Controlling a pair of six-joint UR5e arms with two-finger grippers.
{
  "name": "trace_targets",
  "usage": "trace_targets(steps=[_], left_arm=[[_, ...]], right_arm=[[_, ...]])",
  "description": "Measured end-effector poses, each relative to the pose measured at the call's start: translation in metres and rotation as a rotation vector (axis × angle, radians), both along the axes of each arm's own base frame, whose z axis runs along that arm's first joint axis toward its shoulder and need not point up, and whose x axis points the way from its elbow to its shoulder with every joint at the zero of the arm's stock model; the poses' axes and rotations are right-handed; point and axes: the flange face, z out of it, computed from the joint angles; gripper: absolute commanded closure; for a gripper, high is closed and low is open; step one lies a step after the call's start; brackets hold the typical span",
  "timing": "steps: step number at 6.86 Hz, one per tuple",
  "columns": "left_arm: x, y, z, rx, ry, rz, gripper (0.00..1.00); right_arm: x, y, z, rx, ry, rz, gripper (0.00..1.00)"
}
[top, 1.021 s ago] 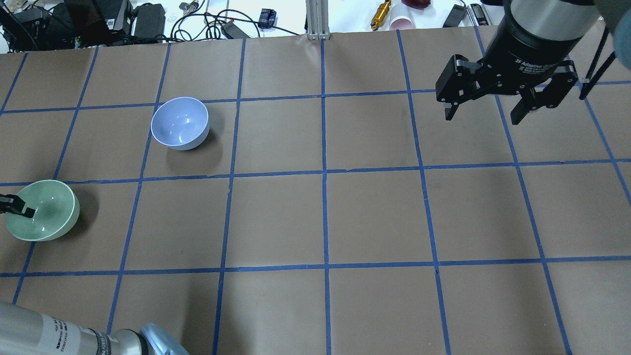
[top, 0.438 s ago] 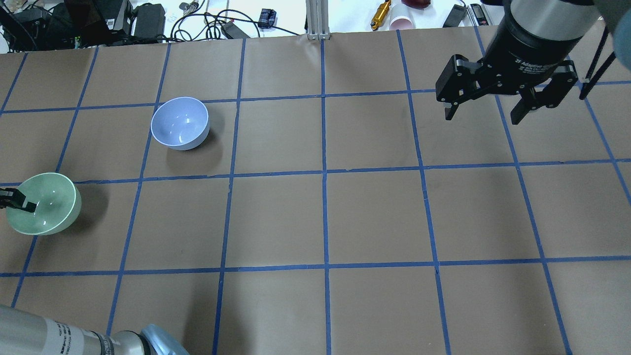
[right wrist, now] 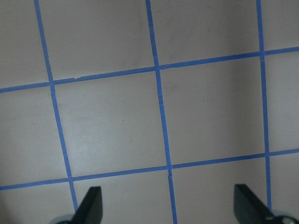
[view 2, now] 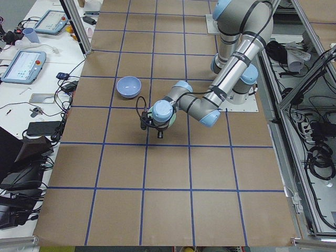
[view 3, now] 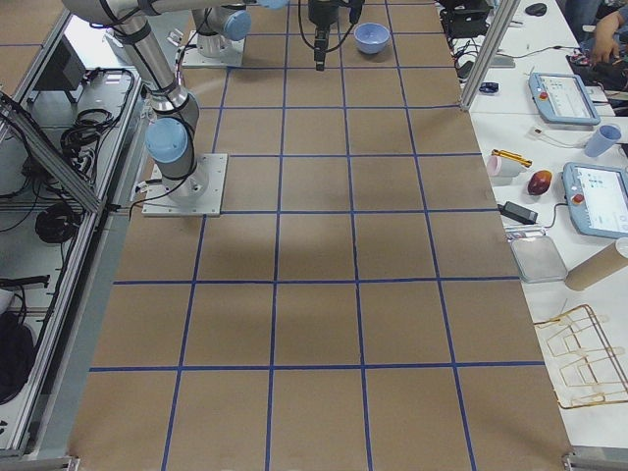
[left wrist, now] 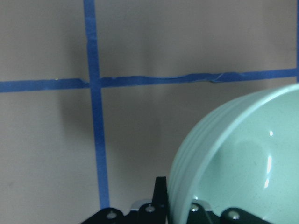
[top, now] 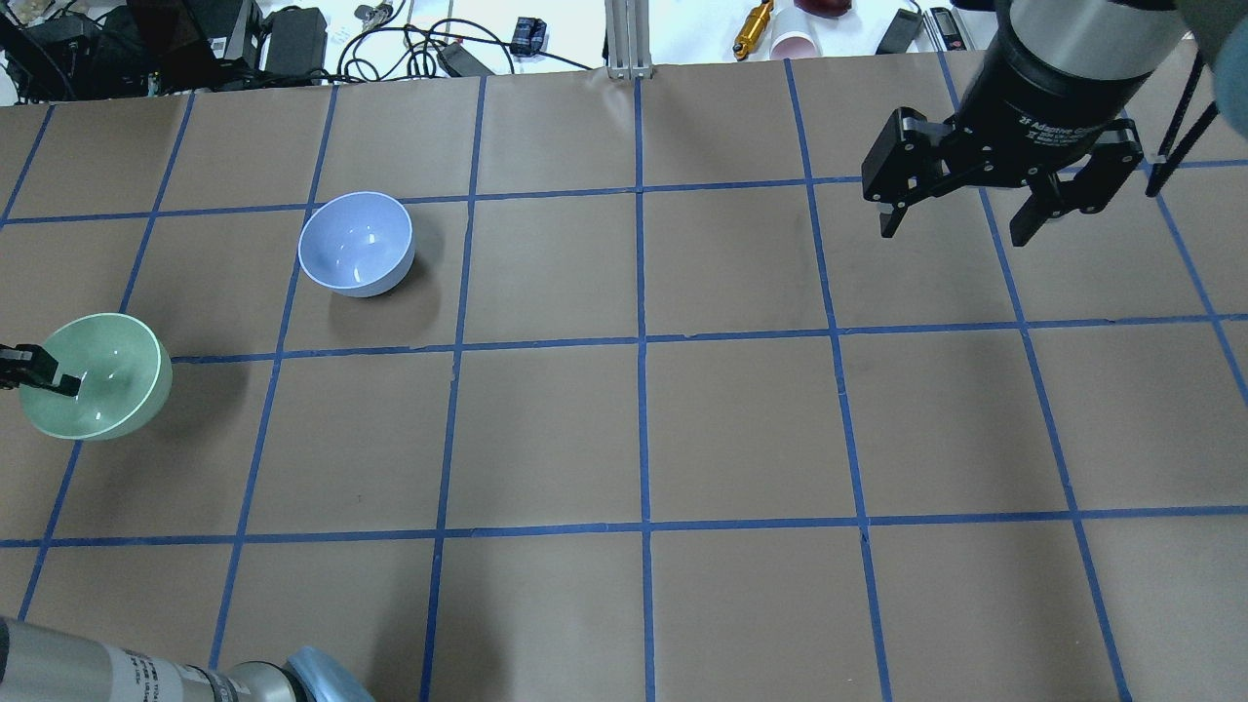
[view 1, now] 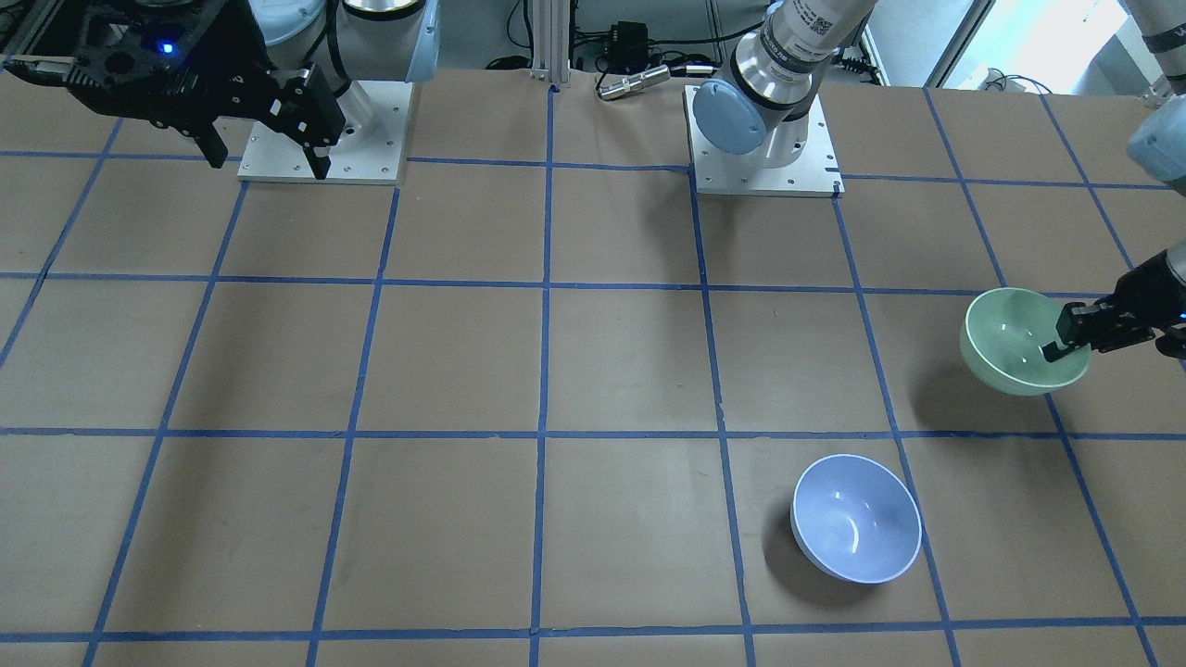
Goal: Stack green bowl on blue bowl
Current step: 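Lift the green bowl with the left gripper and carry it over the blue bowl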
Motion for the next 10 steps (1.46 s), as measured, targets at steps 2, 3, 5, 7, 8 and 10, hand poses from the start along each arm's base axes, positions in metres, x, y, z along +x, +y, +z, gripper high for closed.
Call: trace_targets(steps=[2, 3, 5, 7, 8, 10], left_arm=[[-0.028, -0.010, 0.021, -0.026, 0.042, 0.026, 1.00], [-0.052, -0.024, 0.031, -0.030, 0.047, 0.035, 1.00], [-0.097, -0.060, 0.047, -0.034, 0.051, 0.065, 1.00], [-0.133, -0.091, 0.053, -0.035, 0.068, 0.091, 1.00], [-0.151, -0.103, 0.054, -0.030, 0.071, 0.102, 1.00], [-0.180, -0.124, 0.046, -0.031, 0.077, 0.124, 1.00]], right_arm=[[0.000, 0.000, 0.000, 0.000, 0.000, 0.000, 0.00], [0.000, 0.000, 0.000, 0.000, 0.000, 0.000, 0.00], [0.000, 0.000, 0.000, 0.001, 0.000, 0.000, 0.00], [0.000, 0.000, 0.000, 0.001, 0.000, 0.000, 0.00], [0.000, 0.000, 0.000, 0.001, 0.000, 0.000, 0.00], [0.000, 0.000, 0.000, 0.000, 0.000, 0.000, 0.00]])
